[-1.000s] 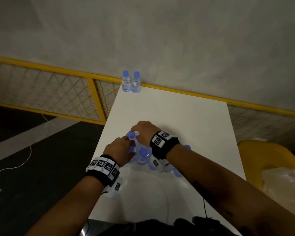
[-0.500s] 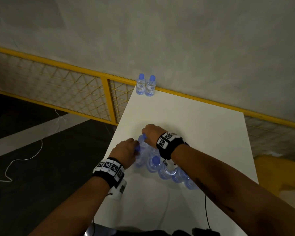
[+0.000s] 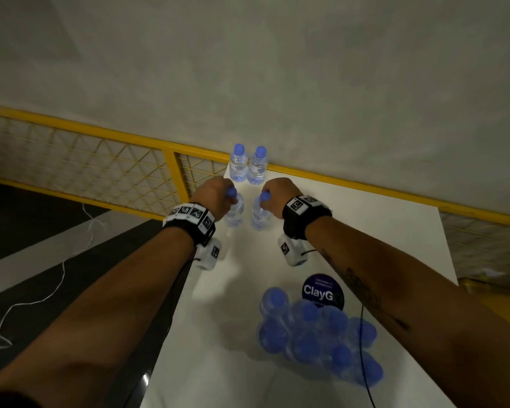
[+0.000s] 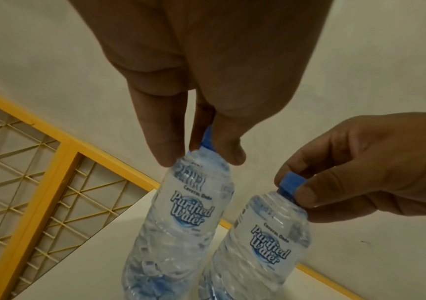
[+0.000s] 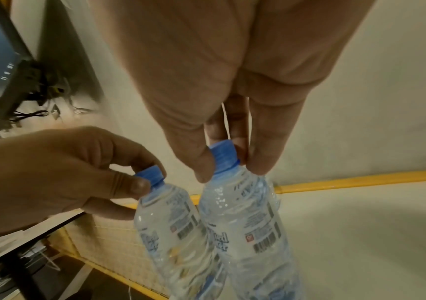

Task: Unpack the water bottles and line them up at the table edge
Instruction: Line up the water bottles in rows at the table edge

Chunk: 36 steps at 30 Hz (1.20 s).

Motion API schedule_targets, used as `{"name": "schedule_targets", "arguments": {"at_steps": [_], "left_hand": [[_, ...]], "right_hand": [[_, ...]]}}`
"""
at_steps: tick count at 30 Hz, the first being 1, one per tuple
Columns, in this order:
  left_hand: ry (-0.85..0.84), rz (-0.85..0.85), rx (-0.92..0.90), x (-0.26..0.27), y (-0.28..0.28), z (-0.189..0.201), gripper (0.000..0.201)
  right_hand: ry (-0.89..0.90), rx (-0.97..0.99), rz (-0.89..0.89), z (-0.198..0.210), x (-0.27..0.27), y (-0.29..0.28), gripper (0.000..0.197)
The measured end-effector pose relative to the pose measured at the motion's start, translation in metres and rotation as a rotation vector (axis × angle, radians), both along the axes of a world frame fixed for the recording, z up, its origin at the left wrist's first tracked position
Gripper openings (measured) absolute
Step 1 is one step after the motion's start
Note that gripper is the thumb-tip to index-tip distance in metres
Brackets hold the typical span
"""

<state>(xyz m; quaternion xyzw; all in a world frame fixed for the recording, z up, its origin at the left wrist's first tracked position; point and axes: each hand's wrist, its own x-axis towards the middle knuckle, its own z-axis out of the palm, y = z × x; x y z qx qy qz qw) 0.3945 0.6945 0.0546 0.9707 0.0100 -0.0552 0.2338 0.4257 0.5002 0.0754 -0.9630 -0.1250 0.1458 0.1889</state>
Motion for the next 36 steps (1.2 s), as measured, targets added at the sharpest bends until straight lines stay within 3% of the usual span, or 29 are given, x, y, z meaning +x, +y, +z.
{"name": "schedule_targets", "arguments": {"at_steps": [11,15,18,22,26,34,36], "left_hand": [[0.038,0.017,0.069,0.109,0.016,-0.044,0.02],[0.034,0.035,0.079,0.125,0.016,-0.053,0.024],[0.027,0.033,0.059,0.133,0.013,-0.057,0.02],[0.007,0.028,0.075,0.139,0.009,-0.06,0.023],[-0.013,0.004,0.099,0.144,0.007,-0.062,0.024],[-0.02,0.022,0.046,0.142,0.006,-0.062,0.021],[-0.019,0.027,0.043,0.142,0.005,-0.059,0.023]], "right_hand": [[-0.021,0.201,-0.095,-0.053,0.085,0.038,0.009],[-0.023,0.106,-0.101,-0.057,0.1,0.043,0.031],[-0.016,0.072,-0.13,-0.061,0.107,0.045,0.034],[0.085,0.195,-0.299,-0.067,0.111,0.048,0.022],[0.179,0.375,-0.44,-0.075,0.123,0.048,0.026],[0.171,0.375,-0.309,-0.072,0.121,0.042,0.014],[0.114,0.274,-0.256,-0.072,0.121,0.043,0.013]]}}
